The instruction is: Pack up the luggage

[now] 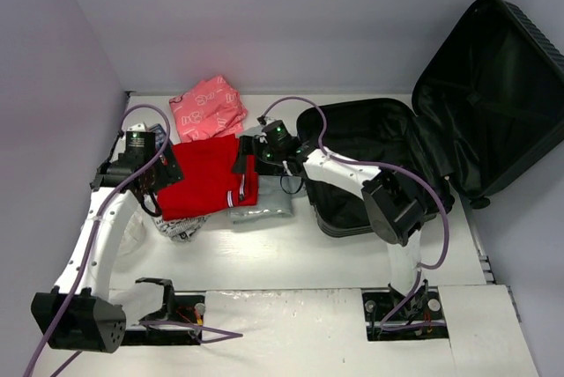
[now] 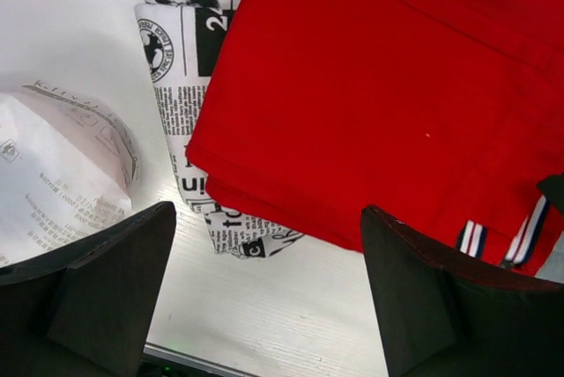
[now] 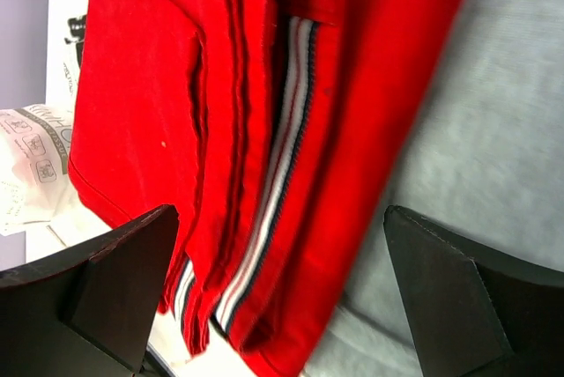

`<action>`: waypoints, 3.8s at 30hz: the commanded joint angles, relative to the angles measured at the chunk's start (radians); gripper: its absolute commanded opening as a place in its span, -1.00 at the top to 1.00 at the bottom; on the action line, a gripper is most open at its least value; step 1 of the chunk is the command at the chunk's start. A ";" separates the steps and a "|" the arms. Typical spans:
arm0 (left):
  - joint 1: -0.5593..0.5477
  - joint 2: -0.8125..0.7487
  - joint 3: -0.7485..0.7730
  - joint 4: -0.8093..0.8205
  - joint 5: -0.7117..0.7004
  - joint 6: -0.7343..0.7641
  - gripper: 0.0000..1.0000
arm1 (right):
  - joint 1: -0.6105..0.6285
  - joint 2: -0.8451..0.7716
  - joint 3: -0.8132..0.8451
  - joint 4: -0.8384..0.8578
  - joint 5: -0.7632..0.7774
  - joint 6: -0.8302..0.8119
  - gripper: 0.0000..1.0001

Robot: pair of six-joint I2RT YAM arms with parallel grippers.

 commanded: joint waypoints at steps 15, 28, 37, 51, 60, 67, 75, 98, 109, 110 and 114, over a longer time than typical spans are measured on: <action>0.203 0.312 0.075 0.267 0.173 0.033 -0.59 | 0.041 0.038 0.101 0.087 -0.007 -0.020 -0.16; 0.211 0.452 0.086 0.408 0.256 0.088 -0.59 | 0.052 0.077 0.135 0.090 -0.017 -0.005 -0.32; 0.212 0.580 0.124 0.419 0.264 0.091 -0.59 | 0.050 0.081 0.135 0.090 -0.006 -0.022 -0.06; 0.211 0.585 0.101 0.428 0.408 0.057 0.83 | 0.050 0.072 0.136 0.093 -0.020 -0.073 0.82; 0.208 0.421 0.164 0.318 0.459 0.011 1.00 | 0.049 -0.015 0.155 0.080 0.028 -0.145 1.00; 0.122 0.303 0.251 0.235 0.473 -0.070 1.00 | -0.013 -0.161 0.136 0.036 0.068 -0.192 1.00; -0.114 0.294 0.363 0.250 0.414 -0.277 1.00 | -0.197 -0.342 0.084 -0.078 0.010 -0.264 1.00; -0.664 0.970 0.944 0.465 0.227 -0.585 1.00 | -0.887 -0.413 -0.025 -0.279 -0.092 -0.579 1.00; -0.667 1.168 1.106 0.470 0.218 -0.512 1.00 | -0.887 -0.189 0.030 -0.211 -0.032 -0.613 1.00; -0.667 1.182 1.117 0.471 0.221 -0.498 0.81 | -0.887 -0.180 0.032 -0.207 -0.029 -0.620 0.97; -0.665 1.194 1.134 0.447 0.233 -0.457 0.09 | -0.887 -0.150 0.050 -0.206 0.012 -0.636 0.44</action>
